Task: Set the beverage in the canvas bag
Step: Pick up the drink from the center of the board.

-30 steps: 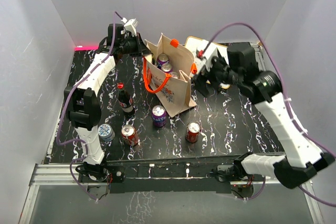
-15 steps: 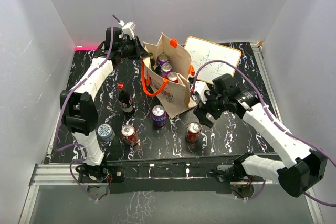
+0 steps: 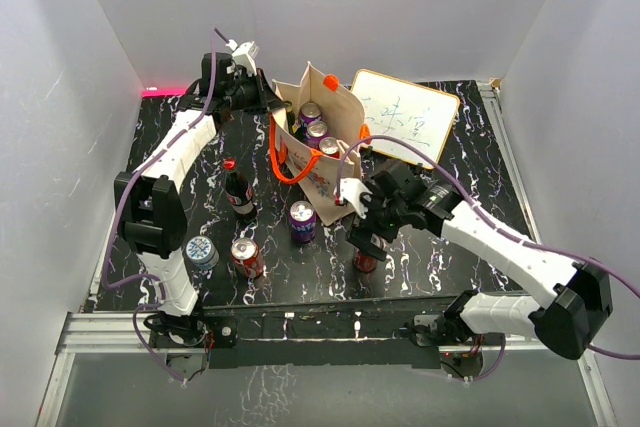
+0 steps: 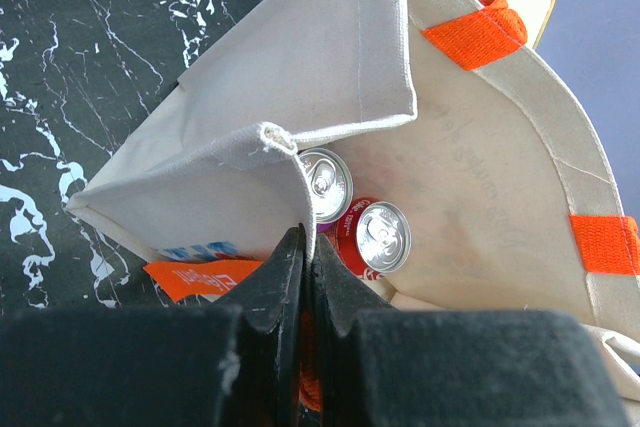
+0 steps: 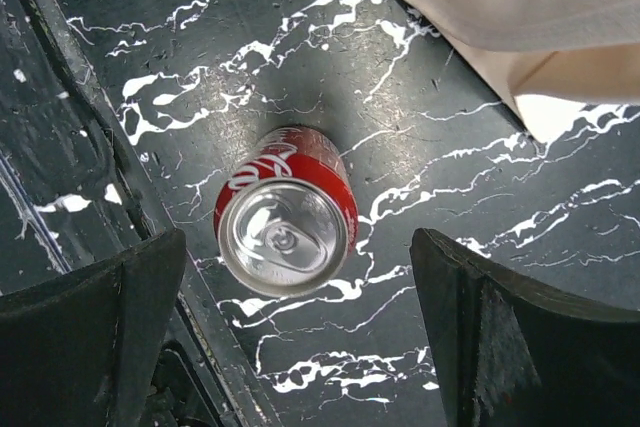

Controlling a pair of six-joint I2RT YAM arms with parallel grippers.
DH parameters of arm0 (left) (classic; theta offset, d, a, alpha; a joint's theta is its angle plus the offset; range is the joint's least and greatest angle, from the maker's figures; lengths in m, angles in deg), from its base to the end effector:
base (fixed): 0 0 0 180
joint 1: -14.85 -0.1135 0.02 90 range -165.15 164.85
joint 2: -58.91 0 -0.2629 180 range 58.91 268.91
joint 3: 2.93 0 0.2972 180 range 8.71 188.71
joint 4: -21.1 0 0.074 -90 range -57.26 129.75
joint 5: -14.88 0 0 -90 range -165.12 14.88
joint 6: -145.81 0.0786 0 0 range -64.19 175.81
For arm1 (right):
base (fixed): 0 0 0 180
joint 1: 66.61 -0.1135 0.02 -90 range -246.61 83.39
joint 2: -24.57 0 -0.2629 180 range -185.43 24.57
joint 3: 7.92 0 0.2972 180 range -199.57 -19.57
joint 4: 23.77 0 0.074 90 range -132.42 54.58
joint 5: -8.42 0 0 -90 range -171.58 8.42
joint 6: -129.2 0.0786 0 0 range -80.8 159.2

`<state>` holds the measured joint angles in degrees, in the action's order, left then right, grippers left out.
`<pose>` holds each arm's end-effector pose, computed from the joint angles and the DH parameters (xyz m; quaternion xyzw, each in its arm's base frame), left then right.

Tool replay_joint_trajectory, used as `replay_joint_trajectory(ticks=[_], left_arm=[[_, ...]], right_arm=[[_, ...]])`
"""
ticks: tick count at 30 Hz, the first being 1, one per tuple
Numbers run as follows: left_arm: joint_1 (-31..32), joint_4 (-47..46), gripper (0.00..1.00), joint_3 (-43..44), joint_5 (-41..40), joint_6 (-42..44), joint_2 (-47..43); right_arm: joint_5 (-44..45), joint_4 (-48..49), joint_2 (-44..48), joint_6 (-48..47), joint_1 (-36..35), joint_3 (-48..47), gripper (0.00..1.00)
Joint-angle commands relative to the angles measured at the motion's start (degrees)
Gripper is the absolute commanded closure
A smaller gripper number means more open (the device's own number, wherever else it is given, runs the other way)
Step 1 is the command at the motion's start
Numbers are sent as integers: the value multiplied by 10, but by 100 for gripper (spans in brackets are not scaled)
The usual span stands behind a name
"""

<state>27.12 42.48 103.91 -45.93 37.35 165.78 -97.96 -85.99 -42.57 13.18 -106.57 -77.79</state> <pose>0.5061 -0.1493 0.3129 0.0986 0.8060 -0.3452 0.4706 0.2085 0.2036 0.2412 -0.5514 0.7805 0.1680 0.2418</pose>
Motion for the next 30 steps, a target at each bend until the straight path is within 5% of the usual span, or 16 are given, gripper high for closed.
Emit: replay_joint_trajectory(ticks=[1,10,23,30], left_arm=[[0,-14,100,-13,8,-1,-38],[0,-27,100,-24,13,3,-48],[0,-28,100,-31,14,17,-53],[0,-33,100,-33,18,14,-52]], right_arm=[[42,44,-20,19,-32,11,1],[74,53,-50,4,-39,38,1],[39,98,-72,-7,-40,65,16],[37,77,-53,-5,-40,41,47]])
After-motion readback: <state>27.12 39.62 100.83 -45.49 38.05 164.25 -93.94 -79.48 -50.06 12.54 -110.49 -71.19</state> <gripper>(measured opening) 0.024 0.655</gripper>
